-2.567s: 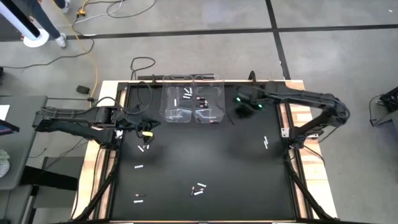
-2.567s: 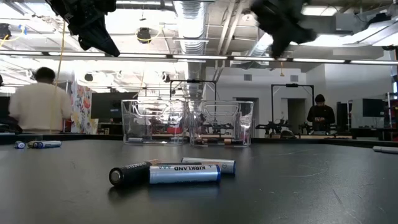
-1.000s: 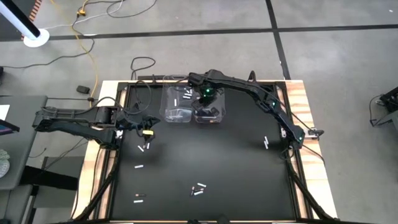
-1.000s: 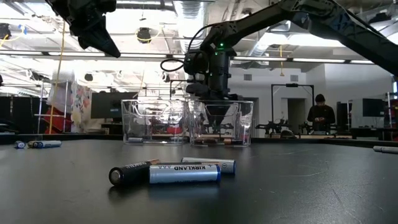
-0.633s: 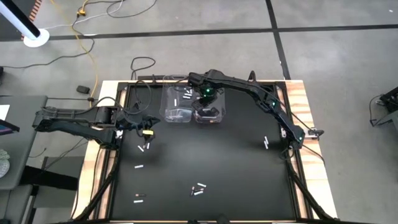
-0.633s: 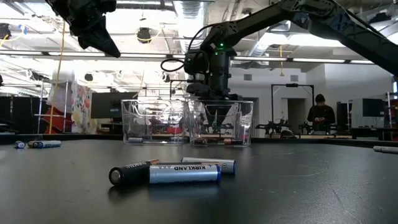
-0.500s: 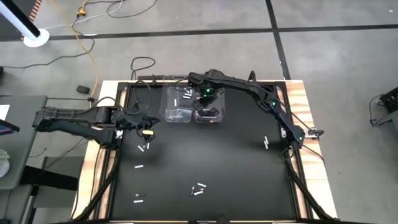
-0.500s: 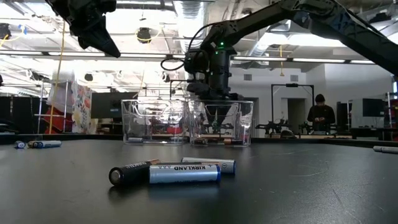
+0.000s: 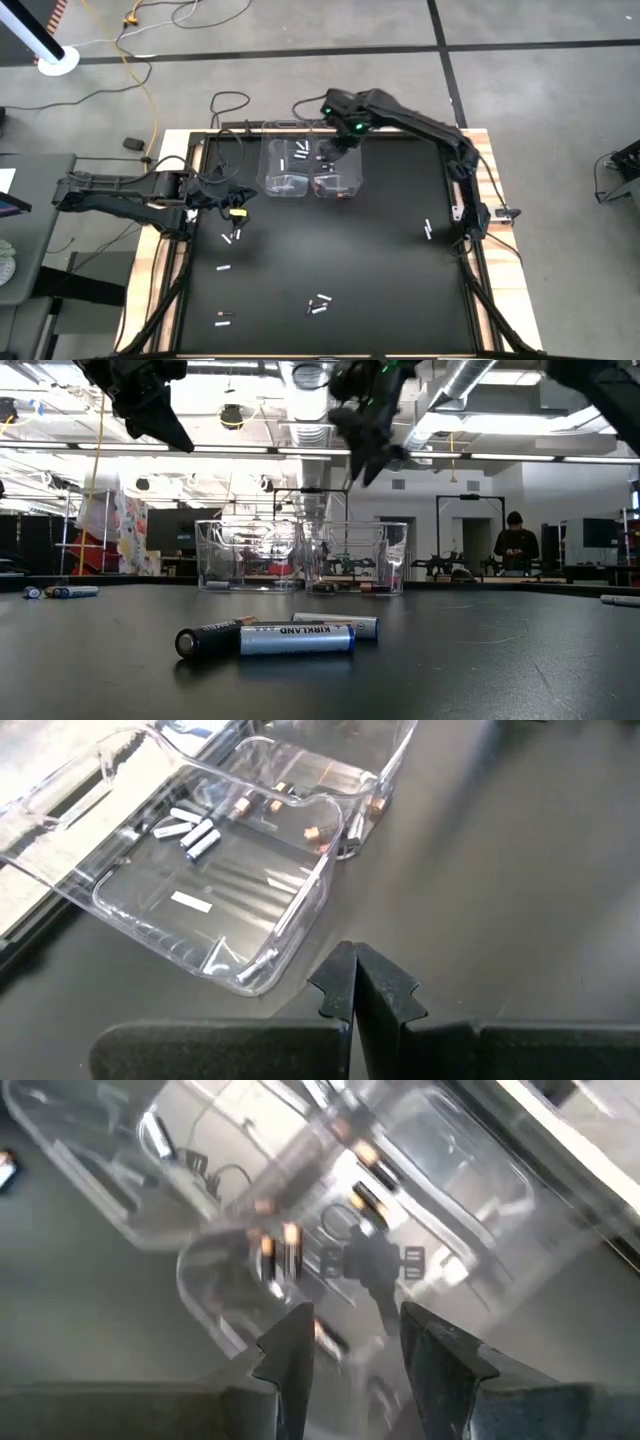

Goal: Sort batteries
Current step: Put the white battery into the left transparent bin

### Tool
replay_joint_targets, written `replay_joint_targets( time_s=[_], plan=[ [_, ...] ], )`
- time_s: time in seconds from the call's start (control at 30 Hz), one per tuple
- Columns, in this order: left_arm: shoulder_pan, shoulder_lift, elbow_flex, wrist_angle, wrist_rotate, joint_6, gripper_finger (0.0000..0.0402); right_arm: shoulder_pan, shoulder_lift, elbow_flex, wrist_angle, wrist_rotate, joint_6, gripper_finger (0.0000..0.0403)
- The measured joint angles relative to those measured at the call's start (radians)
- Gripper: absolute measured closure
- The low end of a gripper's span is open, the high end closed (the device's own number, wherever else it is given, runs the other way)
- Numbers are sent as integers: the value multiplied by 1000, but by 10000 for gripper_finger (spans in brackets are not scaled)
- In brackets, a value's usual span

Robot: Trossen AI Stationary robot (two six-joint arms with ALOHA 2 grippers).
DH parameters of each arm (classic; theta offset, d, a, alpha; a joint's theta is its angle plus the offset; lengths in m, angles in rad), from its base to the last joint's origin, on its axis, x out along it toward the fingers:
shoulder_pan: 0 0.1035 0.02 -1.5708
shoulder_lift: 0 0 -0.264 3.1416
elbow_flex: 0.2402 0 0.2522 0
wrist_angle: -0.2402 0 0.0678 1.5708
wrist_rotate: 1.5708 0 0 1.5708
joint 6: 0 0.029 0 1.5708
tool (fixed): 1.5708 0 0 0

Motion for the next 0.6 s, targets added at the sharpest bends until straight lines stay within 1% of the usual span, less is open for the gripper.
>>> replay_joint_targets(
  time_s=[0.07,0.1,0.2,0.4,0.6],
  plan=[
    [0,0,0,0,0,0,401,3,-49,-5,-71,19,-11,239],
    [0,0,0,0,0,0,401,12,-78,-22,-97,45,-20,239],
    [0,0,0,0,0,-9,401,43,-183,-110,-118,129,-12,239],
    [0,0,0,-1,1,-21,401,77,-414,-413,-44,153,115,239],
    [0,0,0,-1,1,-6,401,112,-601,-729,-43,153,314,239]
  ],
)
